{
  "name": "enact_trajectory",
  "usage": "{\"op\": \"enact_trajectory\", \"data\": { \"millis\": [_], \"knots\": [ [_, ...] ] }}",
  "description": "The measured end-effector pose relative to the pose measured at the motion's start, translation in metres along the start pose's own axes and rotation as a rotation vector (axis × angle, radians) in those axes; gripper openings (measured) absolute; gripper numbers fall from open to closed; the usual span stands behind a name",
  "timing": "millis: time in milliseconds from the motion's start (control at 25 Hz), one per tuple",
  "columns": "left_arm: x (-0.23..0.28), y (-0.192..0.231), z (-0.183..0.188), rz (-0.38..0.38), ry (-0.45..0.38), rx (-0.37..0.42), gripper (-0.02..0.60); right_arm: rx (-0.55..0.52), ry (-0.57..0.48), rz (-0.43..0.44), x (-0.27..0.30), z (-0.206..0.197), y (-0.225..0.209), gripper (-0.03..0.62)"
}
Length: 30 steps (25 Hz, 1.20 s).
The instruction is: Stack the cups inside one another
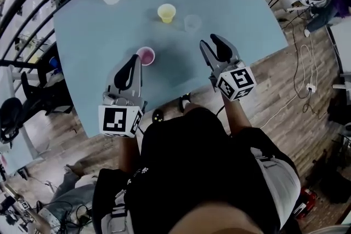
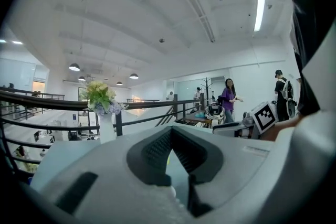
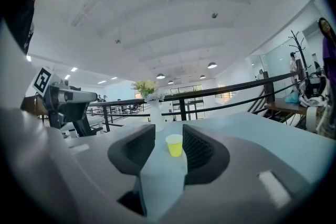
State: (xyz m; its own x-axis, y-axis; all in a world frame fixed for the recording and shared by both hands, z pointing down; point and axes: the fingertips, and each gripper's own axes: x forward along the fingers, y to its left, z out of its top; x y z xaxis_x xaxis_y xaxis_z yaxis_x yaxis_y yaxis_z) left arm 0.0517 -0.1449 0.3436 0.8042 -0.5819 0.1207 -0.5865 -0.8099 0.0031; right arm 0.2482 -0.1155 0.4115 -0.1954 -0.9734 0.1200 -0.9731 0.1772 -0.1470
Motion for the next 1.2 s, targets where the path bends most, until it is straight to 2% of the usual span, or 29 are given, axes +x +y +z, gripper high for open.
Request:
{"op": "enact_trajectory", "data": {
  "millis": [560,760,1200],
  "knots": [
    [0.004,0.020,-0.014,0.191,0.058,-0.029,-0.012,-0.047,0.161,0.055,0.061,-0.058,-0.050,0.250],
    [0.004,0.024,-0.012,0.246,0.062,-0.037,-0.012,-0.095,0.219,0.066,0.079,-0.077,-0.065,0.275],
    [-0.002,0.032,-0.016,0.348,0.079,-0.048,-0.012,-0.136,0.313,0.124,0.111,-0.109,-0.074,0.328]
  ]
}}
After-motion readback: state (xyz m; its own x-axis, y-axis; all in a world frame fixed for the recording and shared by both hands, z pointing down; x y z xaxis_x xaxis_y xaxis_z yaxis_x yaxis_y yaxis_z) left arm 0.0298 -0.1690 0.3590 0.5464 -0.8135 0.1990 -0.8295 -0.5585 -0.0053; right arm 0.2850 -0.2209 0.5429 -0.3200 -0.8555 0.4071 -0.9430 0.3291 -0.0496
